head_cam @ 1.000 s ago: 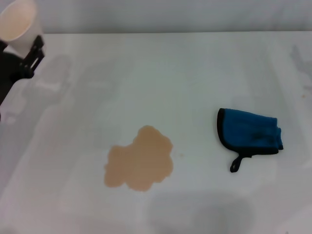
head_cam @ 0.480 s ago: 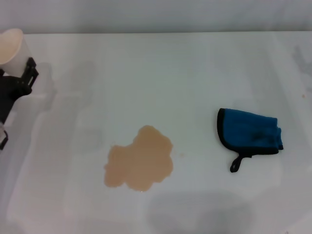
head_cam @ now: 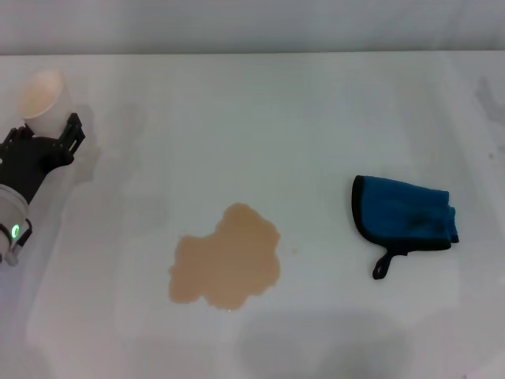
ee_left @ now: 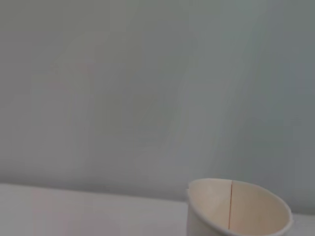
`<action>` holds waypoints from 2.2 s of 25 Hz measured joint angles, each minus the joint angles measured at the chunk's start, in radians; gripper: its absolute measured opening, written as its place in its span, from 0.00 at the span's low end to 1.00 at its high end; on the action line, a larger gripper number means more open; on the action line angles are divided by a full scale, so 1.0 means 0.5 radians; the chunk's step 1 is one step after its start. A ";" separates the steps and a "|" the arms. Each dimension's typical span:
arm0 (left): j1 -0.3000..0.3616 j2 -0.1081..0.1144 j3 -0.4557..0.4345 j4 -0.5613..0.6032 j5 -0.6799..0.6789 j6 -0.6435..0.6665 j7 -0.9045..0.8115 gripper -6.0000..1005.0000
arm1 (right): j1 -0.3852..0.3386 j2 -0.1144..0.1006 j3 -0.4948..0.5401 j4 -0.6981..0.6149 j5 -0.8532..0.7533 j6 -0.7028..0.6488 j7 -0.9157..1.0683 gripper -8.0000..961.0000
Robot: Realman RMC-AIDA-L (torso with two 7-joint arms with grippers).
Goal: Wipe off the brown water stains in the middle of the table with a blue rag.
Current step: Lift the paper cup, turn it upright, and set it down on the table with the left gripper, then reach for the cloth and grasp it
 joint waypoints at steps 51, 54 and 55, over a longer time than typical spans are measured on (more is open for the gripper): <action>0.213 -0.016 -0.014 -0.233 0.137 0.622 -0.230 0.89 | -0.075 -0.007 -0.127 -0.003 0.000 -0.117 0.044 0.90; 0.278 -0.008 -0.015 -0.223 0.135 0.759 -0.402 0.89 | -0.079 -0.023 -0.273 -0.025 -0.001 -0.120 0.262 0.90; 0.278 -0.008 -0.015 -0.223 0.135 0.759 -0.402 0.89 | -0.081 -0.036 -0.357 -0.049 -0.006 -0.108 0.361 0.90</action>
